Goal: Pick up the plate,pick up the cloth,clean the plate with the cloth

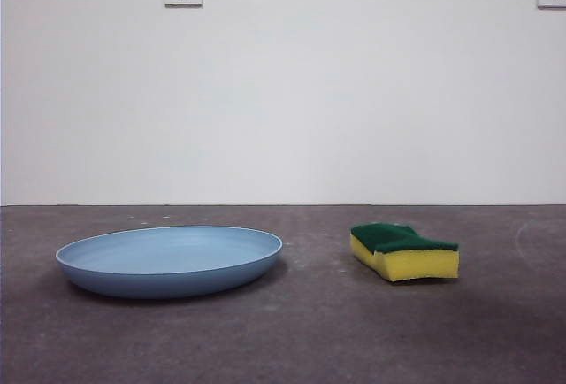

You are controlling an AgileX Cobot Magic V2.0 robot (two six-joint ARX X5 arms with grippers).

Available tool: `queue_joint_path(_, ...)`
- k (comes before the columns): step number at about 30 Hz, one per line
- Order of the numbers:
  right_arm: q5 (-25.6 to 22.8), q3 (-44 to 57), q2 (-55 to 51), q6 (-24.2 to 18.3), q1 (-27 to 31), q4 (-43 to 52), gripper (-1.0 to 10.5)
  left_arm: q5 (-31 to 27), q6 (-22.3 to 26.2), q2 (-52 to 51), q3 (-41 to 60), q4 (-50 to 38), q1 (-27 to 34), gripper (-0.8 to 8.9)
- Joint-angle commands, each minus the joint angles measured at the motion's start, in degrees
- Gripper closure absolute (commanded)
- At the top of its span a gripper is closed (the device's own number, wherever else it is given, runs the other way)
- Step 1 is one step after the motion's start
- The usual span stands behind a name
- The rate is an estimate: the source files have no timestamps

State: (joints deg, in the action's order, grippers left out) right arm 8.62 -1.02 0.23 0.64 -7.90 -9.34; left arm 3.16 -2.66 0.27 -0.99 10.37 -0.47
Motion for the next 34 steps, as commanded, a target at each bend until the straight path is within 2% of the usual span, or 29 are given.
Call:
queue_joint_path(1, 0.0, 0.7, -0.1, 0.6, 0.0, -0.2, 9.5, 0.0, -0.3, -0.2, 0.8, -0.1, 0.2, 8.16)
queue_joint_path(7, 0.1, 0.7, -0.1, 2.7, 0.0, 0.0, 9.5, 0.0, -0.3, -0.2, 0.8, -0.1, 0.2, 8.17)
queue_joint_path(13, 0.5, 0.4, -0.1, 17.4, 0.0, 0.1, 9.5, 3.0, -2.5, -0.2, 0.5, -0.5, 0.2, 8.19)
queue_joint_path(16, 0.5, -0.7, 0.1, 21.1, 0.0, 0.1, 9.6, 4.7, -3.9, -0.2, -0.7, -0.3, 0.2, 8.19)
queue_joint_path(23, 1.2, -7.8, 5.4, 24.5, 0.0, -0.6, 9.6, 5.0, -6.9, 1.1, -8.5, 7.0, 0.2, 8.19)
queue_joint_path(27, 2.0, -13.9, 11.4, 24.4, 0.0, -3.3, 9.6, 6.8, -9.5, 4.4, -14.3, 10.4, 0.2, 8.19)
queue_joint_path(31, 2.2, -21.3, 19.2, 23.5, 0.0, -7.8, 9.6, 7.9, -9.6, 9.4, -20.0, 12.2, 0.2, 8.19)
queue_joint_path(34, 5.7, -26.8, 24.7, 21.8, 0.0, -11.2, 9.6, 10.4, -9.3, 14.0, -24.0, 13.4, 0.2, 8.19)
